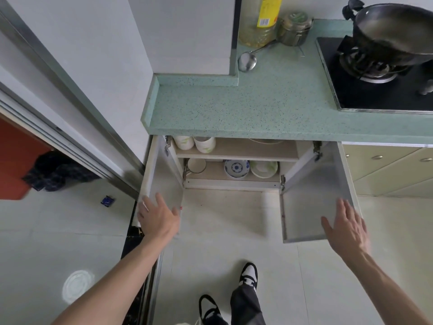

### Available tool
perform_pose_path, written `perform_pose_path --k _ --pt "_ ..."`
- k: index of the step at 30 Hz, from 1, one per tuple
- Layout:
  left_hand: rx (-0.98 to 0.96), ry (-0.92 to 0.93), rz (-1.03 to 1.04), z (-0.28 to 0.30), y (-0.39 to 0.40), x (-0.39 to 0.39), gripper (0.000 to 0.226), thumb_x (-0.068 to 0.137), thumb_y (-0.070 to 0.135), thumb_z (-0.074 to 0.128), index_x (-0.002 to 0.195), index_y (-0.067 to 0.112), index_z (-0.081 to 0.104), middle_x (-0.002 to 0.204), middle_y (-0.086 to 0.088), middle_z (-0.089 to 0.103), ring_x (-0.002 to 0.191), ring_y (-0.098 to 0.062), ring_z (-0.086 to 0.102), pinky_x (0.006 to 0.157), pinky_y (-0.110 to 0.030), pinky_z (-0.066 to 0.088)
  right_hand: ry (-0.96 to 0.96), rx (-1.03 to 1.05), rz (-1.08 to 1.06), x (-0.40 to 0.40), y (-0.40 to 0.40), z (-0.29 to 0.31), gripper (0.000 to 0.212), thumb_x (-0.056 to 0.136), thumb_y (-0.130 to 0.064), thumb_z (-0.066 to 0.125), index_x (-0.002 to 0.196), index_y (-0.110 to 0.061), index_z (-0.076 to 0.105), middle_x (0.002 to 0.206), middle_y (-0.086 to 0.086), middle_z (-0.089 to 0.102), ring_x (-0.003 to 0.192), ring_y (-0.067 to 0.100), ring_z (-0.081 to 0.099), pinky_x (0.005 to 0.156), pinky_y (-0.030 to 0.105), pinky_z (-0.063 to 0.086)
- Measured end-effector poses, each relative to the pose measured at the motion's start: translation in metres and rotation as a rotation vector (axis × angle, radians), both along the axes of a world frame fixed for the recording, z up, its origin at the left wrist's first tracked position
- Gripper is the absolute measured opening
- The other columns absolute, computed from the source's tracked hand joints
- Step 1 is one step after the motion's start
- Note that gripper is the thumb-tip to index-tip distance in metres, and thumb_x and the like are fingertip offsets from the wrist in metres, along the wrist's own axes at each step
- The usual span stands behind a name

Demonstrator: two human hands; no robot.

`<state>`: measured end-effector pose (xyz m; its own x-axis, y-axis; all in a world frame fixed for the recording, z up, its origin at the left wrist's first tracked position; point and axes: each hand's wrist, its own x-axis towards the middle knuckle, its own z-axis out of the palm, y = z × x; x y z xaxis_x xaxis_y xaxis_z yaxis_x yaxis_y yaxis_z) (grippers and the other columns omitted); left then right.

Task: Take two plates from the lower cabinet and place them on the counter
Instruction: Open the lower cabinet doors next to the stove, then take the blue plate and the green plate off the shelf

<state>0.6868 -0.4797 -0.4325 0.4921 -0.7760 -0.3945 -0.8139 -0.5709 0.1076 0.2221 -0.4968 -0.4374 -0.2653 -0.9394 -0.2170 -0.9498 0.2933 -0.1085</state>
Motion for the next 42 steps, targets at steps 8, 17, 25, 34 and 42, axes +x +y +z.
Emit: perform_pose_path --k 8,17,25,34,42 --pt "-0.425 0.069 -0.346 0.005 -0.007 -0.024 0.048 0.103 0.038 0.051 0.143 0.012 0.050 0.133 -0.010 0.064 0.123 -0.030 0.060 0.104 -0.044 0.049 -0.097 -0.328 0.196 0.037 -0.017 0.026 0.056 0.104 -0.047 0.048 0.147 -0.011 0.050 0.151 0.015 0.054 0.138 0.037 0.051 0.114 0.053 0.039" --pt "-0.623 0.025 -0.569 0.017 -0.043 -0.074 0.047 0.102 0.039 0.050 0.140 0.012 0.055 0.134 -0.005 0.061 0.127 -0.028 0.055 0.106 -0.040 0.044 -0.180 -0.472 0.308 0.055 -0.047 0.043 0.061 0.103 -0.052 0.042 0.148 -0.012 0.049 0.151 0.011 0.055 0.141 0.031 0.049 0.119 0.050 0.035" --pt "-0.724 0.035 -0.573 0.021 -0.090 -0.111 0.047 0.103 0.039 0.050 0.139 0.009 0.059 0.137 -0.007 0.061 0.133 -0.030 0.053 0.113 -0.042 0.041 -0.239 -0.597 0.372 0.056 -0.084 0.041 0.050 0.102 -0.043 0.055 0.138 -0.008 0.059 0.140 0.009 0.063 0.133 0.030 0.056 0.111 0.047 0.044" --pt "-0.835 0.067 -0.551 -0.018 -0.136 -0.141 0.044 0.101 0.034 0.055 0.136 0.007 0.063 0.138 -0.008 0.063 0.134 -0.029 0.053 0.113 -0.046 0.041 -0.298 -0.687 0.355 0.065 -0.130 -0.011 0.047 0.102 -0.039 0.057 0.135 -0.007 0.063 0.138 0.008 0.065 0.133 0.028 0.058 0.107 0.050 0.047" --pt "-0.822 0.127 -0.571 -0.102 -0.158 -0.131 0.045 0.103 0.037 0.050 0.134 0.008 0.064 0.136 -0.007 0.064 0.132 -0.029 0.055 0.112 -0.045 0.043 -0.260 -0.636 0.317 0.072 -0.149 -0.095 0.052 0.105 -0.047 0.048 0.139 -0.010 0.060 0.139 0.006 0.064 0.130 0.028 0.058 0.108 0.048 0.046"
